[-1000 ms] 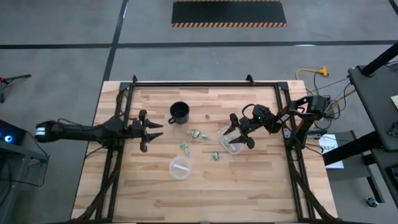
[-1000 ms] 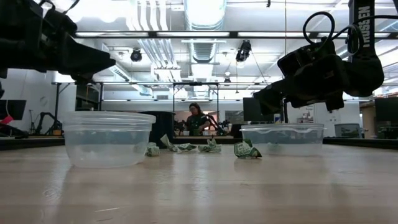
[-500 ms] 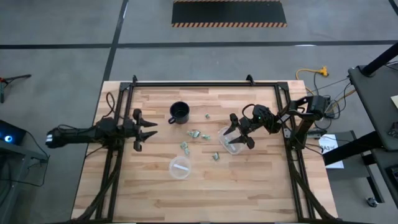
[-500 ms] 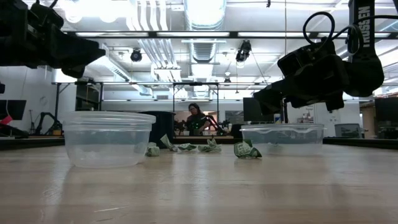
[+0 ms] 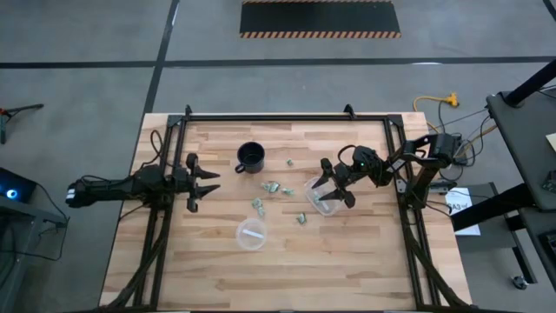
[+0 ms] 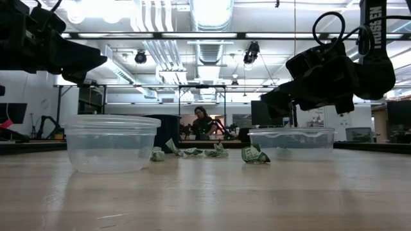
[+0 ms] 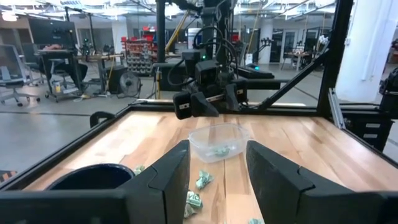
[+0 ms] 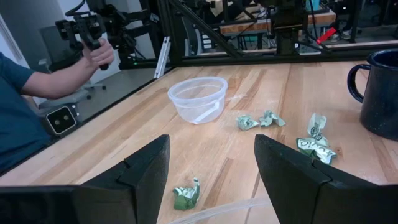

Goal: Pick and place Stevia / Truvia into bins
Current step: Put the green stevia packet into the top transparent container

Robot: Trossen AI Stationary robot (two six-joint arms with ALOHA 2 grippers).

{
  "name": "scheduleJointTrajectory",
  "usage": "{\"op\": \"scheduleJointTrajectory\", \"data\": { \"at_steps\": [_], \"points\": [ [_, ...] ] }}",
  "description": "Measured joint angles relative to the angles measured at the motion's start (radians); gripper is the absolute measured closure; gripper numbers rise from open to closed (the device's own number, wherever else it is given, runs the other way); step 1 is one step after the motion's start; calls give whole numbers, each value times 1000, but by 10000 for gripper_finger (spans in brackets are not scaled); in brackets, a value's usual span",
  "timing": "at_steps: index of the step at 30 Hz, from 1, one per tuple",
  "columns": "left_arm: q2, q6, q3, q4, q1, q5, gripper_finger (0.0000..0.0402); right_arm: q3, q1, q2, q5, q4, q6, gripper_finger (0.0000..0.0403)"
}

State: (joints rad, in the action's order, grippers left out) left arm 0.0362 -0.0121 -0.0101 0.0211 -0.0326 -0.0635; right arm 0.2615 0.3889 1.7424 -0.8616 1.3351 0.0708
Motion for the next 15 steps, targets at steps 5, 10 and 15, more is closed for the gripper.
{"op": "scheduleJointTrajectory", "data": {
  "at_steps": [5,10,15],
  "points": [
    [17,-1,0,0,0,0,260,8,0,0,0,0,7,179],
    [39,-1,0,11,0,-4,260,24,-6,0,-1,0,31,179],
    [53,-3,1,14,0,-6,260,42,-32,0,-2,0,26,179]
  ]
}}
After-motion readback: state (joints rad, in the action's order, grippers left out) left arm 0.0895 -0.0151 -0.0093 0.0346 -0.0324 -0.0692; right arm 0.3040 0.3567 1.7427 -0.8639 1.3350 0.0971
